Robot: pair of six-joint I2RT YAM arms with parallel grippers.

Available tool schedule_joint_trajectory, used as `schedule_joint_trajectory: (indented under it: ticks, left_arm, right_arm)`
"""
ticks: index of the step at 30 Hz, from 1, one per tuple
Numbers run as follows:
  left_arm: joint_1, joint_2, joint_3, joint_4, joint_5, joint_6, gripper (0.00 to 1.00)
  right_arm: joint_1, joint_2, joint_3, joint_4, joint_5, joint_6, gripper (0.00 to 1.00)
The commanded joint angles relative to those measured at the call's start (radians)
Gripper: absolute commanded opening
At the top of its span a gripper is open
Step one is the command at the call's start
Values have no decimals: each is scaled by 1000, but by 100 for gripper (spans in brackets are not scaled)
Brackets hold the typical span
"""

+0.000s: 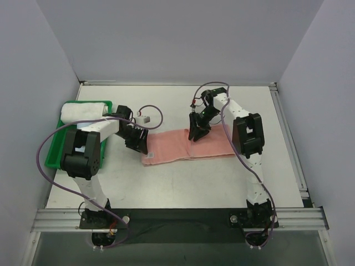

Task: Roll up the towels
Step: Fold the towel

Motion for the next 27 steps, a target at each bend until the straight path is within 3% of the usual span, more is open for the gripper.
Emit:
schedule_joint_trajectory:
  ticks: [1, 2, 3, 5, 7, 8, 12, 15, 23, 27]
  left_arm:
    - [-6, -47, 10, 23, 5, 27, 57]
    - [-6, -63, 11, 22, 14, 33, 57]
    - [-6, -80, 14, 17, 17, 40, 57]
    - [-6, -119, 19, 9, 23, 48, 56]
    - [-12, -143, 22, -1, 22, 56, 54]
    - [-17, -146, 24, -6, 23, 60, 52]
    - [-45, -123, 21, -9, -1, 59, 45]
    - [-66, -83, 24, -11, -18, 54, 42]
    - [-89, 21, 54, -21, -63, 76, 31]
    - [-65, 139, 183, -38, -57, 103, 29]
  right_arm:
    - [-1, -54, 7, -47, -63, -45, 33]
    - [-10, -80, 5, -49, -52, -61, 44]
    - [-16, -133, 5, -50, -52, -106, 50]
    - [-51, -177, 11, -63, -55, -147, 54]
    - [-82, -215, 13, -63, -57, -187, 50]
    - [-102, -217, 20, -64, -29, -201, 43]
    - [-188, -145, 59, -64, 76, -238, 21]
    - [-218, -77, 69, -60, 117, -250, 12]
    - [-234, 15, -38, 22, 211, -275, 5]
    - [-242, -48, -140, 25, 244, -261, 3]
